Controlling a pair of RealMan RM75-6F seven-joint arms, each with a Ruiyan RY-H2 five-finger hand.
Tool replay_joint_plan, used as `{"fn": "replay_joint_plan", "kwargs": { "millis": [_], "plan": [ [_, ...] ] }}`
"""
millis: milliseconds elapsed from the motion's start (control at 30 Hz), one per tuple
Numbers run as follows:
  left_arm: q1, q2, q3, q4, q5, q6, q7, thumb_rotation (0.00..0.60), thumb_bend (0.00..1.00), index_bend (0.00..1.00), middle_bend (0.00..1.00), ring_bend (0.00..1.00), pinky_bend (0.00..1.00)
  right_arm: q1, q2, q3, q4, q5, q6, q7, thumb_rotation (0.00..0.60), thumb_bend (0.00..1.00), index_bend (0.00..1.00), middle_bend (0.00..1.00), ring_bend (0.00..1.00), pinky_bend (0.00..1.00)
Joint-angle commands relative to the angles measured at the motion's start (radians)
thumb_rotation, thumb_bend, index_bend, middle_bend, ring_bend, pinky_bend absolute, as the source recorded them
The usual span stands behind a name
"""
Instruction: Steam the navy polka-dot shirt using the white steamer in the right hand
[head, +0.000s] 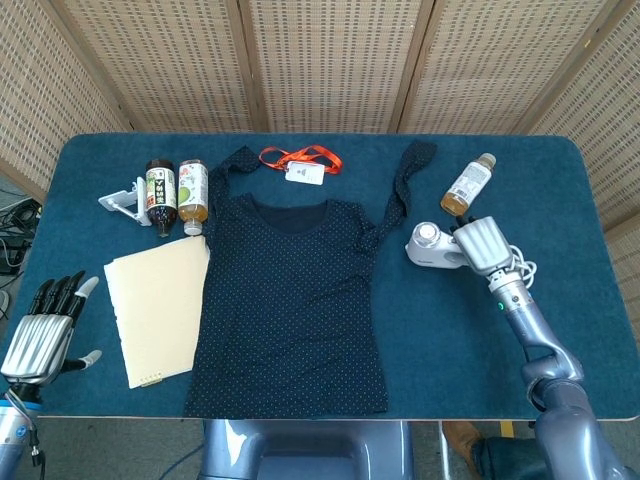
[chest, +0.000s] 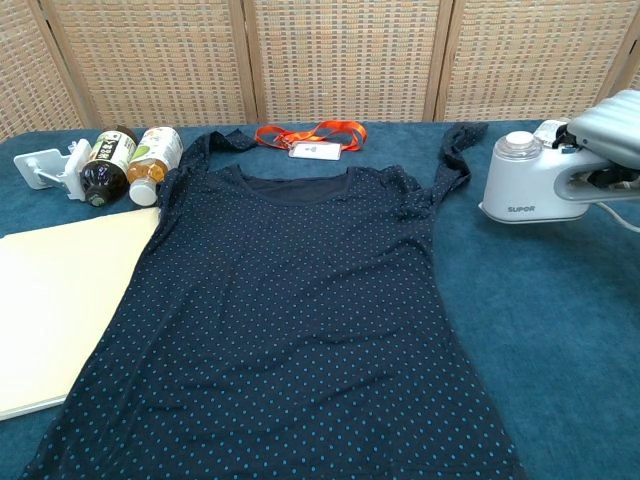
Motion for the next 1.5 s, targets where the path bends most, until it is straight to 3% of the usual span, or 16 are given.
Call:
{"fn": "replay_joint_plan", "kwargs": {
  "millis": [33,67,133,167,367,567,1100,1233,1500],
  "plan": [
    [0.002,0.001,0.001,0.001,0.001,0.002,-0.002,0.600,0.00,0.00,0.00,0.00,0.00,-0.006,-0.005,0.007,0.003,0.011,-0.018,-0.018,0.600,0.30,0.24,0.18,0.25,0.42],
    [0.004,0.002,0.002,0.001,0.003,0.004,-0.004,0.600,0.00,0.00,0.00,0.00,0.00,-0.008,-0.005,0.011,0.002,0.017,-0.031,-0.024,0.600,0.16,0.15,0.09,0.15,0.24],
    [0.006,0.002,0.004,0.001,0.009,0.009,-0.007,0.600,0.00,0.00,0.00,0.00,0.00,-0.010,-0.003,0.019,-0.007,0.028,-0.044,-0.038,0.600,0.02,0.04,0.01,0.03,0.05],
    [0.007,0.003,0.005,0.000,0.012,0.011,-0.007,0.600,0.00,0.00,0.00,0.00,0.00,-0.012,-0.001,0.022,-0.011,0.032,-0.056,-0.044,0.600,0.00,0.01,0.00,0.00,0.01],
    [0.010,0.005,0.011,-0.006,0.030,0.016,-0.010,0.600,0.00,0.00,0.00,0.00,0.00,-0.023,0.039,0.034,-0.099,0.055,-0.099,-0.064,0.600,0.00,0.00,0.00,0.00,0.00],
    [0.017,0.011,0.017,-0.010,0.049,0.029,-0.021,0.600,0.00,0.00,0.00,0.00,0.00,-0.048,0.102,0.037,-0.234,0.058,-0.048,-0.091,0.600,0.00,0.00,0.00,0.00,0.00],
    [0.062,0.038,0.043,0.000,0.145,0.114,-0.075,0.600,0.00,0.00,0.00,0.00,0.00,-0.199,0.511,0.009,-1.032,0.061,0.120,-0.370,0.600,0.00,0.00,0.00,0.00,0.00],
    [0.087,0.017,0.031,0.023,0.147,0.170,-0.030,0.600,0.00,0.00,0.00,0.00,0.00,-0.252,0.563,0.001,-1.135,0.047,0.206,-0.363,0.600,0.00,0.00,0.00,0.00,0.00],
    [0.116,0.016,0.046,0.043,0.186,0.212,-0.067,0.600,0.00,0.00,0.00,0.00,0.00,-0.380,0.634,-0.016,-1.302,0.036,0.376,-0.360,0.600,0.00,0.00,0.00,0.00,0.00]
  ]
}}
